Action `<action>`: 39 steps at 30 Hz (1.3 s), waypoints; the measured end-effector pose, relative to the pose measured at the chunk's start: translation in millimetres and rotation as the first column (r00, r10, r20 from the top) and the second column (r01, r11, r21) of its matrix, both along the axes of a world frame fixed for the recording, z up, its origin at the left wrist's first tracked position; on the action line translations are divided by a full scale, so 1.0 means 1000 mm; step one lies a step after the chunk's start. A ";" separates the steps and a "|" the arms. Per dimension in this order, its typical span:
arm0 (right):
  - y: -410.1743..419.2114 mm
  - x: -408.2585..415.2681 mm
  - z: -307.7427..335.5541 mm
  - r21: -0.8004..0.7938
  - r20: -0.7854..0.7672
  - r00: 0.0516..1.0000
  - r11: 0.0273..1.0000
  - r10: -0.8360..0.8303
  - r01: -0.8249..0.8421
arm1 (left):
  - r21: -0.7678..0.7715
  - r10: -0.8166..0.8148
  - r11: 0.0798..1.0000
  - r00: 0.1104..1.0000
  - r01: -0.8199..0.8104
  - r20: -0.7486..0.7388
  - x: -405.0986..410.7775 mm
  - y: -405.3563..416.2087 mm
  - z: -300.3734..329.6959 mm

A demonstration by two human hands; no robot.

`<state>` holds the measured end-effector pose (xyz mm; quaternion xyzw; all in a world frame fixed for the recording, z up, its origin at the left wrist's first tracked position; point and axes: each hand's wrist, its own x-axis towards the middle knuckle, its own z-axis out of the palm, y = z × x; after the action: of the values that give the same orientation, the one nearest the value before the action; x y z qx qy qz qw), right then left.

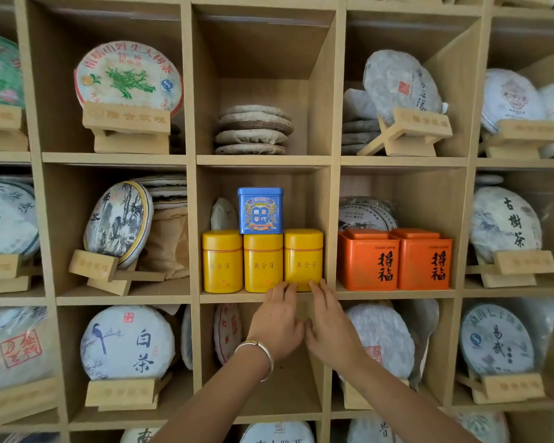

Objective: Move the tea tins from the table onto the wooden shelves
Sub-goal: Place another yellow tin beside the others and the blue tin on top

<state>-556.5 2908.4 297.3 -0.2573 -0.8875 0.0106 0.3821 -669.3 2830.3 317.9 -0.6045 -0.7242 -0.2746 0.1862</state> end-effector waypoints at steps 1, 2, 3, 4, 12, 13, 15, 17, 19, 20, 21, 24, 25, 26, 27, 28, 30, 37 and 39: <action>0.000 0.000 0.000 0.000 -0.003 1.000 1.000 0.006 -0.006 | -0.001 -0.006 1.000 1.000 0.006 0.004 0.000 0.000 0.000; 0.000 0.000 0.000 0.000 -0.007 1.000 1.000 0.011 -0.011 | -0.001 -0.010 1.000 1.000 0.010 0.007 0.000 0.000 0.000; -0.001 -0.001 0.001 -0.002 -0.012 1.000 1.000 0.015 -0.015 | -0.001 -0.013 1.000 1.000 0.013 0.012 0.000 0.000 0.001; -0.002 -0.002 0.001 -0.005 -0.018 1.000 1.000 0.016 -0.016 | 0.000 -0.015 1.000 1.000 0.015 0.017 -0.001 0.000 0.001; -0.004 -0.002 0.001 -0.030 -0.062 0.998 0.999 0.018 -0.020 | -0.006 -0.024 1.000 0.999 0.024 0.024 -0.004 0.000 0.002; -0.003 -0.001 0.001 -0.035 -0.062 0.998 0.999 0.016 -0.018 | -0.005 -0.025 1.000 0.999 0.025 0.022 -0.004 0.000 0.002; -0.001 0.001 0.002 -0.038 -0.058 0.998 0.999 0.020 -0.022 | -0.007 -0.030 1.000 0.999 0.030 0.015 -0.004 -0.001 0.002; 0.001 0.003 0.001 -0.034 -0.052 0.998 0.999 0.027 -0.029 | -0.013 -0.030 0.999 1.000 0.030 0.008 -0.004 -0.002 0.001; 0.003 0.005 0.001 -0.026 -0.043 0.999 0.999 0.033 -0.034 | -0.019 -0.032 0.999 0.999 0.032 0.005 -0.004 -0.002 0.001; 0.003 0.005 0.001 -0.021 -0.035 0.999 0.999 0.034 -0.035 | -0.023 -0.034 0.999 0.999 0.034 0.008 -0.003 -0.002 0.001; 0.003 0.004 0.000 -0.019 -0.027 0.999 0.999 0.034 -0.035 | -0.025 -0.036 0.999 0.999 0.036 0.012 -0.003 -0.002 0.001; 0.001 0.003 0.000 -0.021 -0.015 0.999 0.999 0.030 -0.030 | -0.024 -0.034 0.999 0.999 0.035 0.021 -0.002 -0.002 0.001; 0.000 0.002 0.000 -0.021 -0.015 0.999 0.999 0.030 -0.030 | -0.025 -0.032 0.999 0.999 0.032 0.023 -0.002 -0.002 0.001; 0.000 0.001 -0.001 -0.021 -0.014 0.999 0.999 0.031 -0.031 | -0.027 -0.030 0.999 0.999 0.030 0.026 -0.002 -0.002 0.001; -0.001 0.001 -0.001 -0.020 -0.013 0.999 0.999 0.031 -0.031 | -0.030 -0.029 0.999 0.999 0.030 0.027 -0.003 -0.002 0.002; -0.001 0.001 -0.001 -0.022 -0.013 0.999 0.999 0.030 -0.030 | -0.033 -0.032 0.999 0.999 0.033 0.026 -0.003 -0.003 0.002; 0.000 0.002 0.000 -0.037 -0.018 0.999 0.999 0.029 -0.029 | -0.038 -0.039 0.998 0.999 0.040 0.021 -0.004 -0.003 0.003; -0.001 0.009 0.001 -0.011 -0.043 0.999 1.000 0.021 -0.022 | -0.012 -0.067 0.998 0.998 0.067 0.002 -0.005 -0.010 0.001; -0.001 0.013 0.000 0.004 -0.029 1.000 1.000 0.008 -0.008 | -0.008 -0.076 0.997 0.997 0.076 -0.019 -0.005 -0.012 -0.001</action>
<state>-543.4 2907.1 296.8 -0.2530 -0.8829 0.0141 0.3953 -674.5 2818.3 317.0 -0.6349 -0.6998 -0.2732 0.1802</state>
